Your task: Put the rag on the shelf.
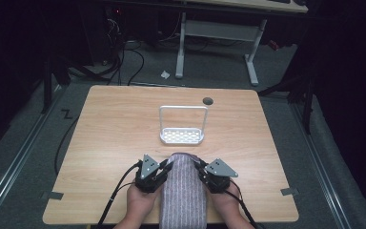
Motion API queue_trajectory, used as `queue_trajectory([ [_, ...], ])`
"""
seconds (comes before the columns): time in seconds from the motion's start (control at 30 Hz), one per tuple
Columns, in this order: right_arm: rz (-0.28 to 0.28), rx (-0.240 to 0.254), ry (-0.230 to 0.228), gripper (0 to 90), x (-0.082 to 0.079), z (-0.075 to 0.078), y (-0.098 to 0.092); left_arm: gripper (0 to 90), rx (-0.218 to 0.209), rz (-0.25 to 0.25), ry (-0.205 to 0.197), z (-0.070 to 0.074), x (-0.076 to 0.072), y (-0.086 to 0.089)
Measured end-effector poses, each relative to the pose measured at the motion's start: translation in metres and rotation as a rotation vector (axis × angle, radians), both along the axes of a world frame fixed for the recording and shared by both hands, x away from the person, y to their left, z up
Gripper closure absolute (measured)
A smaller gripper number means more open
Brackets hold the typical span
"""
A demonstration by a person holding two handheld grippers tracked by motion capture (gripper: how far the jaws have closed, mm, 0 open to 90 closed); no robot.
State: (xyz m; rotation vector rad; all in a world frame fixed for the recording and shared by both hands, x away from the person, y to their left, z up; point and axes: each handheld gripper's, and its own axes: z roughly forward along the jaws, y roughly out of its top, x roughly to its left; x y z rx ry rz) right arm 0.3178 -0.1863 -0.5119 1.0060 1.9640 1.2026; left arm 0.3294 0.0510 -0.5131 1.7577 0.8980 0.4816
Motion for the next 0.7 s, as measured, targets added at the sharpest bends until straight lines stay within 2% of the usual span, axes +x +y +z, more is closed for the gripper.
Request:
queue_trajectory([
  [0.1,-0.005,0.014,-0.033,82.8,-0.001,0.007,0.001,77.9,-0.020,0.013,-0.020,0.005,-0.001,0.000],
  [0.3,-0.010,0.036,-0.091,82.8,0.002,0.023,0.002,78.1,-0.018,0.025,-0.039,0.018,0.007,-0.006],
  [0.37,-0.015,0.049,-0.100,82.8,0.003,0.029,0.001,78.1,-0.033,0.028,-0.059,0.029,0.008,-0.007],
  [0.57,-0.020,0.058,-0.134,82.8,0.005,0.044,-0.001,78.3,-0.057,0.029,-0.089,0.045,0.009,-0.008],
  [0.6,-0.022,0.065,-0.152,82.8,0.006,0.052,-0.001,78.4,-0.068,0.031,-0.103,0.052,0.009,-0.008],
  [0.7,-0.026,0.076,-0.177,82.8,0.006,0.062,-0.001,78.5,-0.079,0.037,-0.136,0.064,0.009,-0.007],
])
